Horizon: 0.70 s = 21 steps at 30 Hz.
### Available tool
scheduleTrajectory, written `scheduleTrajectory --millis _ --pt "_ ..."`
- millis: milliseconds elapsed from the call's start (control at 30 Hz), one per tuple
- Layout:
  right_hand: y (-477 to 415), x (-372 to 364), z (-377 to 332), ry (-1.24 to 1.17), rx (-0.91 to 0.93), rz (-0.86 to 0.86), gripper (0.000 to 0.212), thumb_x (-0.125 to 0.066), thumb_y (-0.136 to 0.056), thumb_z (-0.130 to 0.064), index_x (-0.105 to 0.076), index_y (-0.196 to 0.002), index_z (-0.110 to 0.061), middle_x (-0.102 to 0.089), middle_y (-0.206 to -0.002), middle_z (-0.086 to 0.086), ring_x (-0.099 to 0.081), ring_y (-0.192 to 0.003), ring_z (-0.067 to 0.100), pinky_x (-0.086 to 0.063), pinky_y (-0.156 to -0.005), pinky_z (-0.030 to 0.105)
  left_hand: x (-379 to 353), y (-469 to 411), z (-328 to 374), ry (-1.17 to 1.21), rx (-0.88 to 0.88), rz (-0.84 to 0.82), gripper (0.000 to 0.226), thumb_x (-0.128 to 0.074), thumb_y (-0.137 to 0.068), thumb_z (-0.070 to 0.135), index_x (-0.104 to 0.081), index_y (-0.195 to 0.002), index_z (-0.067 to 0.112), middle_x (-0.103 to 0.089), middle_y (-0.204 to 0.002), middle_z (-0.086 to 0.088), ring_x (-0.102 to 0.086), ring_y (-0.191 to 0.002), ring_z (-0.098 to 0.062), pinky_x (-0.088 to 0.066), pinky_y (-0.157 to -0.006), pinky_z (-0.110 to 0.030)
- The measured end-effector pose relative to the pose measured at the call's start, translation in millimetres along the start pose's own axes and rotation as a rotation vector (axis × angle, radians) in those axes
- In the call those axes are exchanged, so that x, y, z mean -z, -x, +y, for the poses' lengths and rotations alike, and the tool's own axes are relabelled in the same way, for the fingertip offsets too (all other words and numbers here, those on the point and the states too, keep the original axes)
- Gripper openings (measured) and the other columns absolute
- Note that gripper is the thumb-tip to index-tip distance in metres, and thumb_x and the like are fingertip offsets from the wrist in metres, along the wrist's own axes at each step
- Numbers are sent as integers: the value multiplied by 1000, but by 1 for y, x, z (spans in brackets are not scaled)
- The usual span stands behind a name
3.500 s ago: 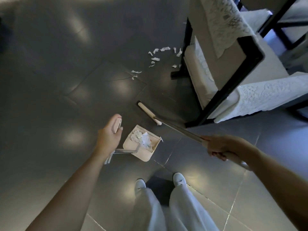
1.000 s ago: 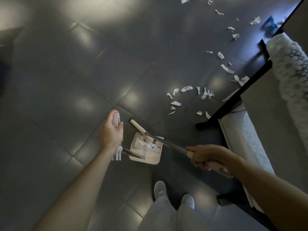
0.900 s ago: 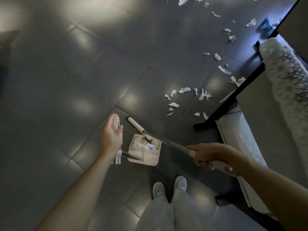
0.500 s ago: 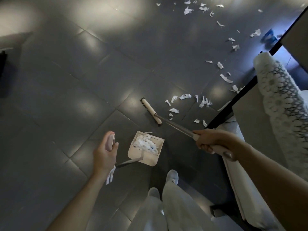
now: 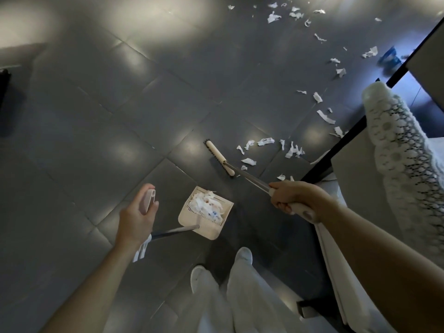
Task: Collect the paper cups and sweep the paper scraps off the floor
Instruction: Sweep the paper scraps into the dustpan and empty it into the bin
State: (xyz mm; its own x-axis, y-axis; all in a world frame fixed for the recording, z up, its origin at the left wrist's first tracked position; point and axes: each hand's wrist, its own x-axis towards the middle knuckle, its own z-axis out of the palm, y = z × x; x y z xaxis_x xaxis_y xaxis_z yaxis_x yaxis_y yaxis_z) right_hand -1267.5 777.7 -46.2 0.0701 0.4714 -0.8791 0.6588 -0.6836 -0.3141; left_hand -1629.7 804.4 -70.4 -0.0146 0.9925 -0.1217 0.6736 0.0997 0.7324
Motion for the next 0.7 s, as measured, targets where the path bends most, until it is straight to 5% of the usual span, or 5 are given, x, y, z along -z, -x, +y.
scheduleTrajectory --millis 233,367,500,600,700 --pt "-4 -49 -24 182 -5 8 43 -50 -77 4 -53 -119 -5 -61 -75 17 -54 -54 27 -46 -54 32 12 6 -35 -43 -11 -12 29 -65 -87 10 -60 -110 26 -58 -73 0 -51 -60 -28 -39 -58 -26" --pt "-6 -86 -34 219 -14 -21 55 -50 -83 3 -45 -135 -12 -56 -77 10 -50 -52 19 -42 -44 26 19 -2 -49 -51 -24 -1 32 -63 -88 11 -59 -118 21 -62 -89 4 -61 -83 -23 -36 -68 -19" --pt "0 -128 -41 251 -26 -85 68 -53 -83 1 -34 -146 -17 -56 -98 10 -48 -60 15 -41 -49 25 17 -15 -44 -21 -34 -4 36 -61 -89 8 -57 -124 15 -66 -111 -5 -61 -101 -25 -36 -77 -17" --pt "12 -142 -34 82 -73 -205 53 -49 -87 0 -44 -139 -12 -55 -73 10 -49 -41 11 -41 -39 21 16 -18 -39 15 -62 -37 36 -59 -90 8 -56 -125 15 -65 -116 -9 -61 -103 -30 -40 -81 -21" --pt "29 -135 -16 -62 -121 -270 72 -52 -86 2 -31 -146 -30 -52 -62 8 -42 -32 9 -39 -37 18 22 -14 -44 50 -51 -72 37 -58 -90 9 -56 -126 16 -64 -119 -10 -61 -103 -33 -48 -85 -33"
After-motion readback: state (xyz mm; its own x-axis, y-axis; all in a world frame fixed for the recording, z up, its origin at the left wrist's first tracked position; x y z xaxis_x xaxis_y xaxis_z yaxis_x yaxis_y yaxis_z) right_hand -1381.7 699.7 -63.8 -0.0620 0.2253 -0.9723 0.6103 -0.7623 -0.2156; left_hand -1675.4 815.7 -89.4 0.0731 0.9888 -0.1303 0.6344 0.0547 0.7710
